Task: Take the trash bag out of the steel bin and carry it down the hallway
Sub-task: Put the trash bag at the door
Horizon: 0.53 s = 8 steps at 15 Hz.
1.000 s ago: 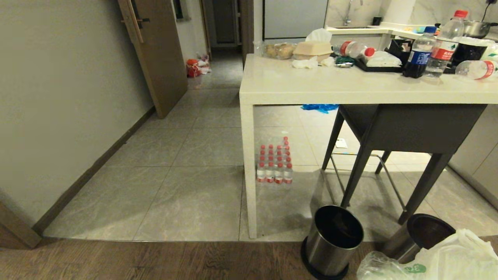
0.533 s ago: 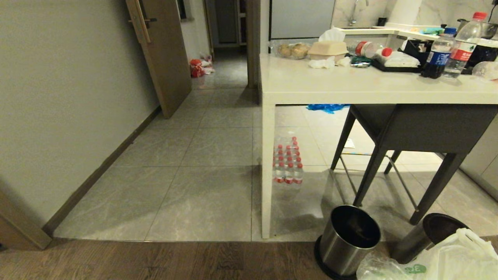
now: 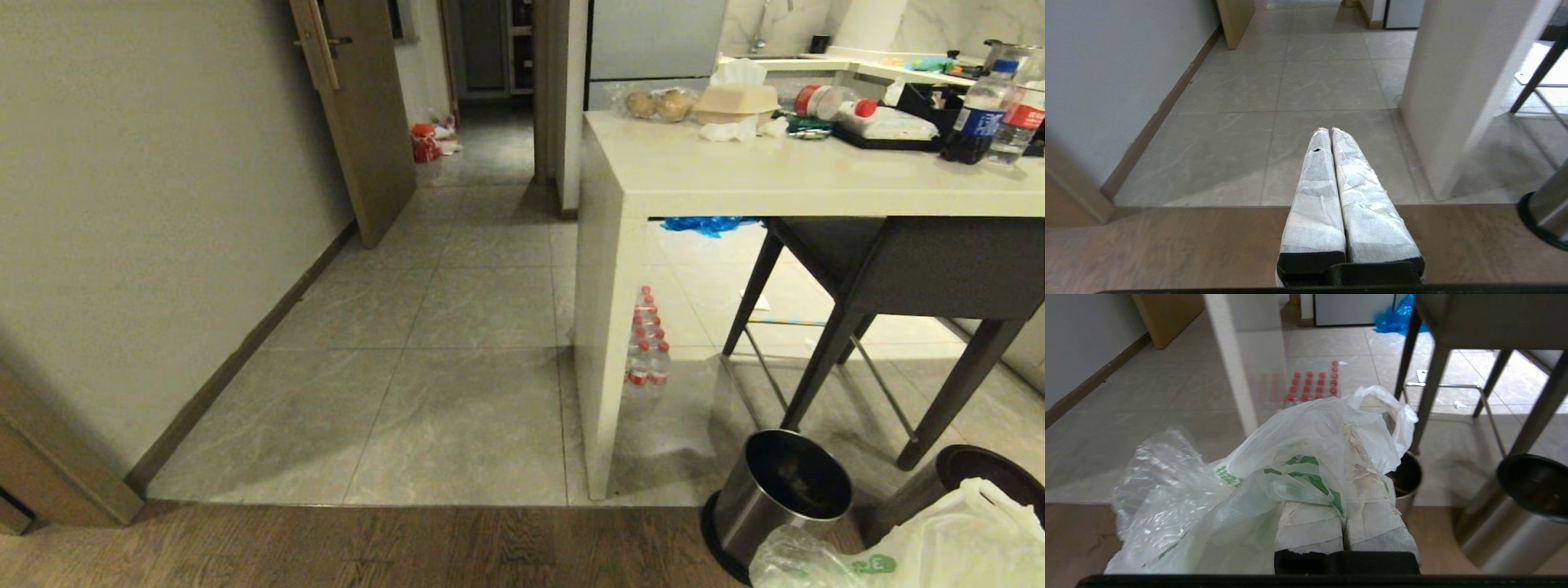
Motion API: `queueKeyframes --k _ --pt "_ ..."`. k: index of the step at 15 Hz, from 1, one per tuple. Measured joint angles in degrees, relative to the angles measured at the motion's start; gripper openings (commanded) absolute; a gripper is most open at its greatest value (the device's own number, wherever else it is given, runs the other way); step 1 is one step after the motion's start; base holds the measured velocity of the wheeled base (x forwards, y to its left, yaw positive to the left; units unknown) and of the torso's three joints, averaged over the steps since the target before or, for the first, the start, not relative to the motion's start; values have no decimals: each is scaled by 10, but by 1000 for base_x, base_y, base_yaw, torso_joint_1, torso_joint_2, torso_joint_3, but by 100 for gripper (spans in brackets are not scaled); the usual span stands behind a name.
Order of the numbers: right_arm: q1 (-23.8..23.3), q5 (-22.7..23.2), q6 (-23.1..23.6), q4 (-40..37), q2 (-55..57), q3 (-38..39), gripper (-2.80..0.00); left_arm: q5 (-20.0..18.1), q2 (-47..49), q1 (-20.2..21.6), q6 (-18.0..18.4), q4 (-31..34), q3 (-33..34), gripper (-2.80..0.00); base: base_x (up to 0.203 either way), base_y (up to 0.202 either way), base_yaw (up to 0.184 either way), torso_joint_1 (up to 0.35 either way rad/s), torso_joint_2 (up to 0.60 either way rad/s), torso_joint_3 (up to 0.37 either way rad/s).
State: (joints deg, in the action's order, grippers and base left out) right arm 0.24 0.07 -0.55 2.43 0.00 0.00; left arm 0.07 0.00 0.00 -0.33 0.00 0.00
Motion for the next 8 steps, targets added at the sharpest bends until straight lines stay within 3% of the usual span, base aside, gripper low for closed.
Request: queueKeyframes --k 8 --pt "0 0 0 0 0 0 -280 0 0 0 0 0 0 -280 0 193 0 3 2 2"
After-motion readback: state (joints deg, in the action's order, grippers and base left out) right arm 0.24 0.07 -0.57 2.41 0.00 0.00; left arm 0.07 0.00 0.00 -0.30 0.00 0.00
